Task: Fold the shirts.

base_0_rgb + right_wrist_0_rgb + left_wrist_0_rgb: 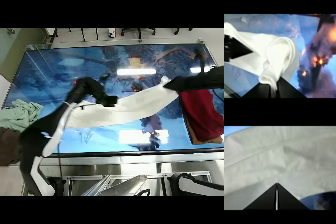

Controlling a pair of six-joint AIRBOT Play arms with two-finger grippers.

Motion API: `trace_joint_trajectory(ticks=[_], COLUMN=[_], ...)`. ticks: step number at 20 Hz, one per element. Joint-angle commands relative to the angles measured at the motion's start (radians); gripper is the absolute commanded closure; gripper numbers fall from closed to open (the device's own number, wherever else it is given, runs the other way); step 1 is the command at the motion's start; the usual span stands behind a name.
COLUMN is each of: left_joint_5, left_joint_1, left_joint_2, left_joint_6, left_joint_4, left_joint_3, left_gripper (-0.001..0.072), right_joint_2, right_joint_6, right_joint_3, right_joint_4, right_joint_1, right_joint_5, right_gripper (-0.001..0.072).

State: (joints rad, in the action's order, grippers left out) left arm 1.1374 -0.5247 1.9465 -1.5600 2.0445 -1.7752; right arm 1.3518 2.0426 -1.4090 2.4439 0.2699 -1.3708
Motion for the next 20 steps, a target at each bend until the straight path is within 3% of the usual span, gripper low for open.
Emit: trace_joint_trajectory(ticks=[1,5,9,12,15,18,20], left_joint_5=[-0.098,-0.062,-0.008,0.176,0.342,0.446,0.469], left_joint_1=[-0.134,-0.177,-0.124,-0.019,0.130,0.272,0.353], left_joint_2=[0.145,0.285,0.242,0.107,-0.098,-0.324,-0.464], left_joint_6=[0.045,0.061,0.040,-0.032,-0.045,-0.043,-0.043], left_joint_4=[0.001,0.153,0.258,0.257,0.217,0.061,-0.004], left_joint_3=[-0.105,-0.274,-0.259,-0.230,-0.230,-0.230,-0.228], left_gripper=[0.0690,0.0690,0.0690,0.0690,0.0690,0.0691,0.0690], right_joint_2=[-0.081,-0.116,-0.117,-0.116,-0.116,-0.116,-0.100], right_joint_6=[-0.085,-0.120,-0.133,-0.148,-0.159,-0.198,-0.240], right_joint_3=[-0.117,-0.142,-0.137,-0.109,-0.047,0.030,0.072], right_joint_4=[0.003,0.028,0.024,0.021,0.027,0.034,0.045], right_joint_1=[0.003,0.003,0.002,0.002,-0.015,-0.146,-0.314], right_joint_5=[-0.108,-0.153,-0.192,-0.188,-0.155,-0.010,0.176], right_gripper=[0.0691,0.0690,0.0690,0.0691,0.0690,0.0690,0.0690])
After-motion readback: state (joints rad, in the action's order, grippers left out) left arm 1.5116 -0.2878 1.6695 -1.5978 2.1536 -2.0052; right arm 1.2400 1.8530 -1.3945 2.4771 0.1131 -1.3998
